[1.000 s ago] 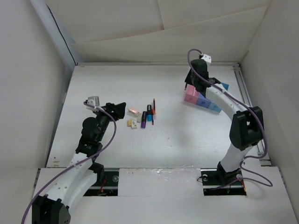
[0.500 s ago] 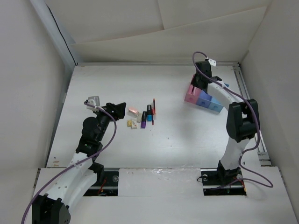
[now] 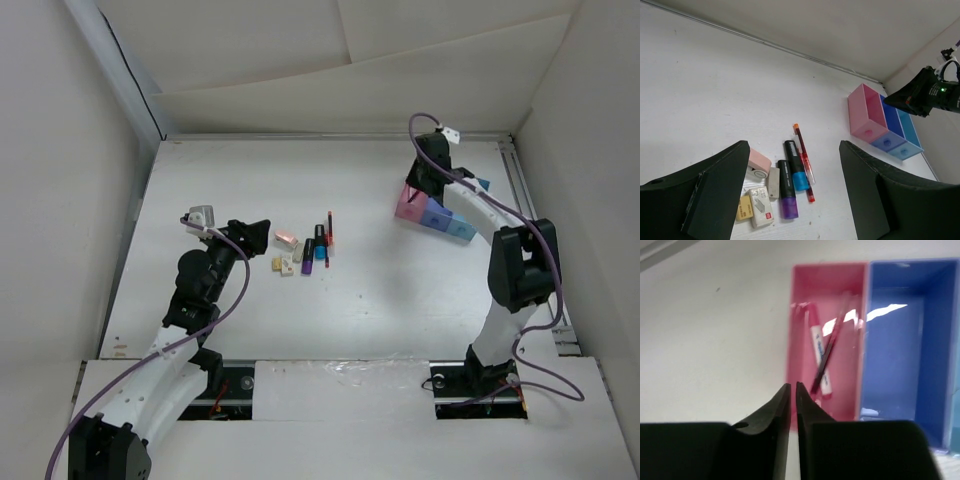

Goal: Sort the stationery into containers
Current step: Pick up the pen from the center of the board.

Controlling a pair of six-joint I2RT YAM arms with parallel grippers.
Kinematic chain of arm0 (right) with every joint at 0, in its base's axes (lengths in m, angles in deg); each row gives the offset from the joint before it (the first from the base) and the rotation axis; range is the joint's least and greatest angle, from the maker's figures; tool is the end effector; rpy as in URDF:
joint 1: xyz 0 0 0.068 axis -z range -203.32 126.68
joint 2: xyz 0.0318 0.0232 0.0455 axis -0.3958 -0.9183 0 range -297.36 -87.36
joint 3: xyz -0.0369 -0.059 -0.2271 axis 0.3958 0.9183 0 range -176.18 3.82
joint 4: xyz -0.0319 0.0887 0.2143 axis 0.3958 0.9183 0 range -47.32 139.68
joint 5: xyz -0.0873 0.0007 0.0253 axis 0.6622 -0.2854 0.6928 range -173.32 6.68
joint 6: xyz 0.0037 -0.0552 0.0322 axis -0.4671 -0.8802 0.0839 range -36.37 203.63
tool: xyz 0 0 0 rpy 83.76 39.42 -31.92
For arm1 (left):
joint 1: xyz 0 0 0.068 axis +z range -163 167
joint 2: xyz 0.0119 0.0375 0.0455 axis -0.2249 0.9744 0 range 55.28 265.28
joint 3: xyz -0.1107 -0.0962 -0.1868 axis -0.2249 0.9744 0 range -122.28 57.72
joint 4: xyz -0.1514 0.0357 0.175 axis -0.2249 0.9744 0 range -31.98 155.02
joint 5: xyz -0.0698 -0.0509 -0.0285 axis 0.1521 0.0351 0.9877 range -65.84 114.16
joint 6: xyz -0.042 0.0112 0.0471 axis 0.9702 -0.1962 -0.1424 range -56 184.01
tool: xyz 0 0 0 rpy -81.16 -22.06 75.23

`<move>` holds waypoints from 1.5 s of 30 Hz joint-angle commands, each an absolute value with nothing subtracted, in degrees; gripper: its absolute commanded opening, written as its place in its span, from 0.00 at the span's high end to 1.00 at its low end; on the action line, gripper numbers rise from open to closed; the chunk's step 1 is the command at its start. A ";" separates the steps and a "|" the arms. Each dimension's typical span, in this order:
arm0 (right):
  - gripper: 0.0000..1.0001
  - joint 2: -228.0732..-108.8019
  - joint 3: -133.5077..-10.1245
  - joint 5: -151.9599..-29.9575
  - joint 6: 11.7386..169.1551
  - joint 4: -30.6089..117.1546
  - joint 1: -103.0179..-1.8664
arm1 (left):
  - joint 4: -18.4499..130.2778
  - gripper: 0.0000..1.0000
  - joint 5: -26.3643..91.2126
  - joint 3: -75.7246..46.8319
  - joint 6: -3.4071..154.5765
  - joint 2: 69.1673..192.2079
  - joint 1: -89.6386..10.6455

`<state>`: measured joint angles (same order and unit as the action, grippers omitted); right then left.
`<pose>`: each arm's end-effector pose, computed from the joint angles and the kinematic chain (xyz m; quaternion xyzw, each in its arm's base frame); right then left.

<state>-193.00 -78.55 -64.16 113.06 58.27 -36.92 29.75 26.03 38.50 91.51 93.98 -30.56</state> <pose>0.3898 0.0776 0.2265 0.1935 0.8712 0.0164 0.4509 0.1789 -0.0583 0.2593 -0.0441 0.6493 -0.3008 0.6971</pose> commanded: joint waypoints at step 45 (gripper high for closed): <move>0.70 -203.37 -81.88 -62.22 113.25 57.36 -67.26 | 28.31 0.31 27.77 36.19 91.78 92.20 -30.66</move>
<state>-203.14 -80.12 -62.13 112.43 58.51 -66.52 30.05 26.99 38.50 91.51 93.00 -30.56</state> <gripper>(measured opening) 0.297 0.694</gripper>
